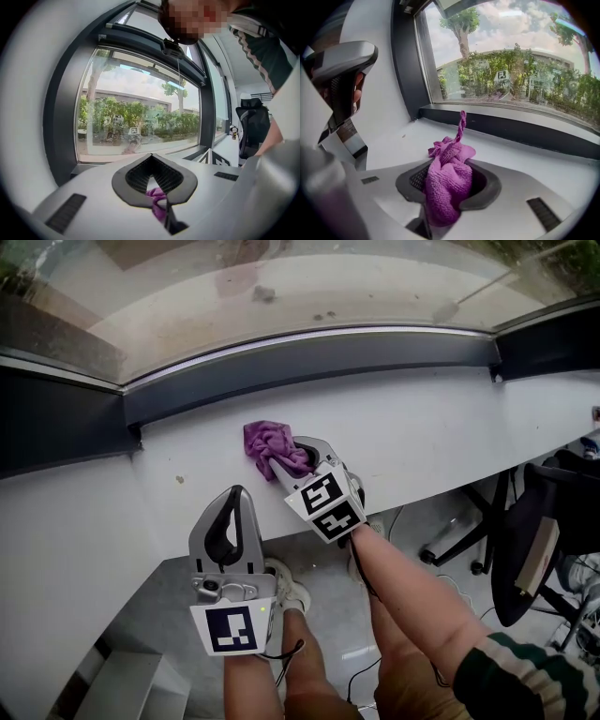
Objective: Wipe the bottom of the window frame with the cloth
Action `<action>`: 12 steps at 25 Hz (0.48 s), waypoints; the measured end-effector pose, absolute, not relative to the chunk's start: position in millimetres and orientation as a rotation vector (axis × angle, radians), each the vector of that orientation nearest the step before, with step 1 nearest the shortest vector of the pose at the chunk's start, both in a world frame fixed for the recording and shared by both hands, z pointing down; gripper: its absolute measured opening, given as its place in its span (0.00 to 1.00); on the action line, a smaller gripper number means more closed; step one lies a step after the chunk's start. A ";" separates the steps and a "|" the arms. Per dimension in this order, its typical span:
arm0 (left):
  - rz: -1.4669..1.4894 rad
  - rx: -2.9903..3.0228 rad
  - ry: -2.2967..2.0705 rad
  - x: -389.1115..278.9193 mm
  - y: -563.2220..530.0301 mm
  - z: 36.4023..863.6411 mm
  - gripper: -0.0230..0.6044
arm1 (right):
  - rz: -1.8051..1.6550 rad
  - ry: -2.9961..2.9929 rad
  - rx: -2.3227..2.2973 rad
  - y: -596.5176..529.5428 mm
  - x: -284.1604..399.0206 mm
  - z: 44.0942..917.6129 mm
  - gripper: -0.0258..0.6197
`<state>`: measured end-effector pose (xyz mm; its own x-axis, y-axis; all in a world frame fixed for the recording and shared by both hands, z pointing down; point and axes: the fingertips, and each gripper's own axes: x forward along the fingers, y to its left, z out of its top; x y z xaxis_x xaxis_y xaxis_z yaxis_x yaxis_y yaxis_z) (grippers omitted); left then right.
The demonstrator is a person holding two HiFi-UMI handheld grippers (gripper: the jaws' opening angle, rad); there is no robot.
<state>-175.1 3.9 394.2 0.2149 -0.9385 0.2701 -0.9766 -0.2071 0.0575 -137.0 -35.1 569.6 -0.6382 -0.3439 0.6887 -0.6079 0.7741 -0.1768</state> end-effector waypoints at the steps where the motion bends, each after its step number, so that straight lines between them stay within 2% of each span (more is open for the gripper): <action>1: 0.263 2.277 -1.819 -171.2 2.1 393.8 0.05 | 0.527 -2.307 0.712 -36.6 -131.7 569.8 0.27; 12: 0.267 2.345 -1.759 -117.9 -17.1 383.6 0.05 | 0.542 -2.265 0.788 -56.7 -64.6 572.1 0.27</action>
<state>-117.9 -17.1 383.6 0.2766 -0.9250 0.2604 -0.9606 -0.2733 0.0496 -64.6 -56.7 572.1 -0.5932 -0.3851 0.7070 -0.6634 0.7314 -0.1582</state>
